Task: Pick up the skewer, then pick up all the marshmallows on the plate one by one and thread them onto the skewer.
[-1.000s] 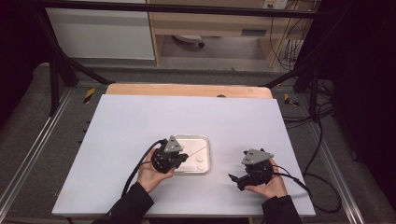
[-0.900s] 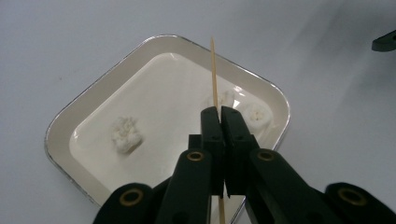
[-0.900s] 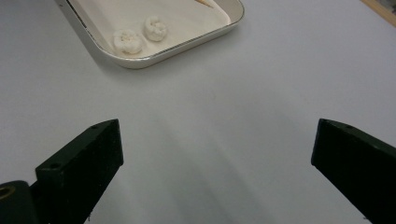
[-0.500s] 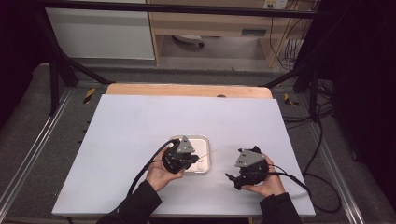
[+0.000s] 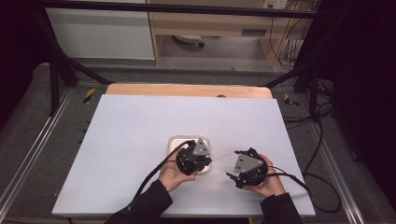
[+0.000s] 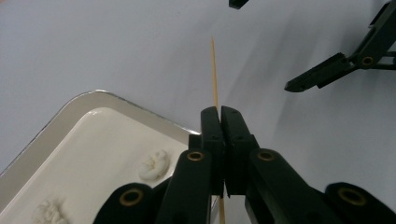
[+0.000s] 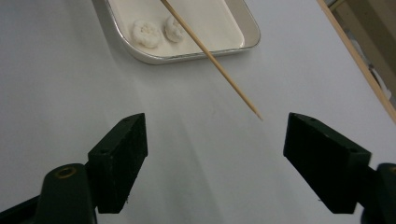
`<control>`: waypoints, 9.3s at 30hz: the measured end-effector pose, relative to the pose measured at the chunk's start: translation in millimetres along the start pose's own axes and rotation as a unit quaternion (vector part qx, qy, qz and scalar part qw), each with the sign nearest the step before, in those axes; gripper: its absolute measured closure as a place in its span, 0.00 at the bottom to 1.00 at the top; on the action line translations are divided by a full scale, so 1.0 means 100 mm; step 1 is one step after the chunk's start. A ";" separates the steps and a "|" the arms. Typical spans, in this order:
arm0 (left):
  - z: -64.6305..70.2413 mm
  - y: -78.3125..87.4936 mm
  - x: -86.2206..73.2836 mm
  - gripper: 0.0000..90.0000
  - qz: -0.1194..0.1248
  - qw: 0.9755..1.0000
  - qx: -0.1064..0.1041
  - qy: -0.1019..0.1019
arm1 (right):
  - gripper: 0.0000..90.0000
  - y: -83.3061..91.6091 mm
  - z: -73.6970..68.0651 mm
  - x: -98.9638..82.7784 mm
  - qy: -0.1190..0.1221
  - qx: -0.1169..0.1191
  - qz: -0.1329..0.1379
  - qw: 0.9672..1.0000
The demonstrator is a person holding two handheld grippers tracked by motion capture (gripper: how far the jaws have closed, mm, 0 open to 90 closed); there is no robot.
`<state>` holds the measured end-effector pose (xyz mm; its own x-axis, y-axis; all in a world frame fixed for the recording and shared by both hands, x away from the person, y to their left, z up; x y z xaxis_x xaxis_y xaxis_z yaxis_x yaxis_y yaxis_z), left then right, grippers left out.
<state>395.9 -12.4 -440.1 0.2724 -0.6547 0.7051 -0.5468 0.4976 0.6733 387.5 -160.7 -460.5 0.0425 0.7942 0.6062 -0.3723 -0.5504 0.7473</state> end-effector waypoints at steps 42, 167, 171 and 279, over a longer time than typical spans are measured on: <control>0.35 -0.15 0.17 0.99 -0.009 0.999 -0.034 -0.041 | 0.87 -0.09 -0.09 -0.06 0.204 -0.005 -0.058 0.977; -0.36 0.40 -0.65 0.99 -0.048 0.997 0.051 0.032 | 0.09 -0.01 0.09 -0.39 -0.223 -0.004 0.011 0.975; -0.45 0.49 -0.75 0.99 -0.033 0.996 0.062 0.056 | 0.05 -0.04 0.09 -0.38 -0.247 0.009 0.023 0.969; -0.87 0.87 -1.47 0.99 0.048 0.978 0.115 0.170 | 0.75 -1.55 0.39 1.17 -0.242 0.096 0.051 0.964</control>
<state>377.0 176.9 -465.6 0.4370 -0.3655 0.8219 -0.7357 0.3804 0.5603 486.0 8.0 -495.1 0.4596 0.5461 0.7004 -0.2215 -0.6932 0.6859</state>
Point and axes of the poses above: each handheld gripper's, and its own axes: y roughly backward along the jaws, x roughly out of its top, z roughly to its right, the point moved 7 cm from there along -y, roughly forward along the jaws, and after that the axes turned 14 degrees about x, right-handed, at the moved point
